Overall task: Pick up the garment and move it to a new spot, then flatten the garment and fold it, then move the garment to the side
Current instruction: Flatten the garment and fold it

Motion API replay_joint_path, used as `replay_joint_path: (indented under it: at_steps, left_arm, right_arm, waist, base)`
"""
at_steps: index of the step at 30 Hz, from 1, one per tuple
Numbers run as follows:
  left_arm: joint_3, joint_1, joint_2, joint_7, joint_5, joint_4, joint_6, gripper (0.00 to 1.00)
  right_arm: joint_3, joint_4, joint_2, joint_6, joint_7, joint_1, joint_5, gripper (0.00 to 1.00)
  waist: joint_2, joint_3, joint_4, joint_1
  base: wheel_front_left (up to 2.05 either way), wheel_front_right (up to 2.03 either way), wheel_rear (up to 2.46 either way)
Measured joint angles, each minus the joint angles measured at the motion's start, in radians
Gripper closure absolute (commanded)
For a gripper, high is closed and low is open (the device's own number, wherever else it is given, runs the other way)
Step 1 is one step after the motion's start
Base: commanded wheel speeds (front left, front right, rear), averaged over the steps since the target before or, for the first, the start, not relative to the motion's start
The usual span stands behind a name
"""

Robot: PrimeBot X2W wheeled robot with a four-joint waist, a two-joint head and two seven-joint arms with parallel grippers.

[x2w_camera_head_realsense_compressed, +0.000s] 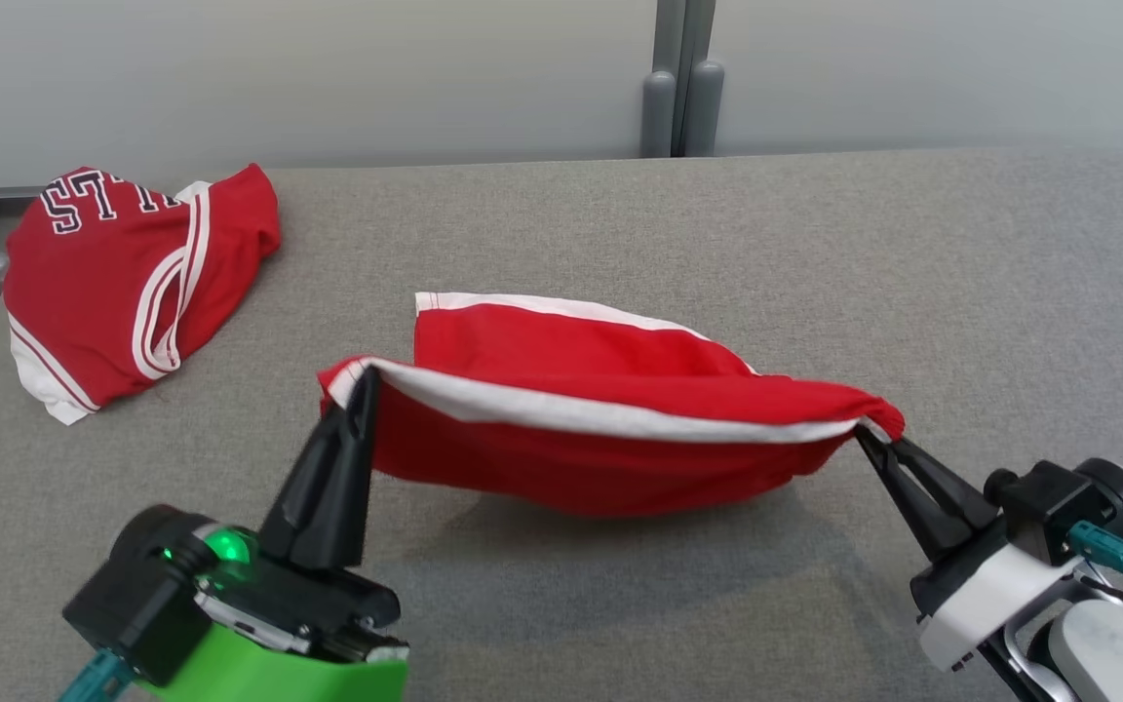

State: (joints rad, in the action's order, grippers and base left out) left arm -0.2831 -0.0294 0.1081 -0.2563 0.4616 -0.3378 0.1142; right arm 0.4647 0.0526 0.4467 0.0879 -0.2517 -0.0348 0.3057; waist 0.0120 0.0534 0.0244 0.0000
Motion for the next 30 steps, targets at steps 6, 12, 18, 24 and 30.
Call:
replay_joint_path:
  at_steps: [6, 12, 18, 24, 30]
  left_arm:
    - [-0.046, -0.078, 0.010, 0.000, 0.000, 0.035, 0.000, 1.00]
    - [-0.040, -0.104, 0.030, 0.011, 0.011, 0.119, 0.000, 1.00]
    - [-0.025, -0.068, 0.046, 0.022, 0.019, 0.173, 0.001, 1.00]
    - [-0.049, 0.053, 0.066, 0.068, 0.019, 0.239, 0.005, 1.00]
    - [-0.050, 0.193, 0.064, 0.108, 0.028, 0.343, 0.009, 1.00]
  right_arm:
    - [0.011, 0.025, 0.018, 0.009, 0.000, 0.039, 0.016, 1.00]
    - [0.030, 0.062, 0.012, 0.020, 0.000, 0.048, 0.061, 1.00]
    - [0.066, 0.093, -0.018, 0.028, 0.017, 0.004, 0.107, 1.00]
    - [0.069, 0.119, -0.035, 0.035, 0.047, -0.065, 0.148, 1.00]
    - [0.064, 0.159, -0.058, 0.035, 0.101, -0.170, 0.207, 1.00]
  waist:
    - [0.0000, 0.012, -0.002, 0.0000]
    - [0.0000, 0.023, -0.001, 0.0000]
    - [0.0000, 0.044, -0.007, 0.0000]
    - [0.0000, 0.073, -0.011, 0.0000]
    - [0.0000, 0.119, -0.024, 0.0000]
  base:
    - [0.00, 0.00, 0.00]
    - [0.00, 0.00, 0.00]
    - [0.00, 0.00, 0.00]
    - [0.00, 0.00, 0.00]
    - [0.00, 0.00, 0.00]
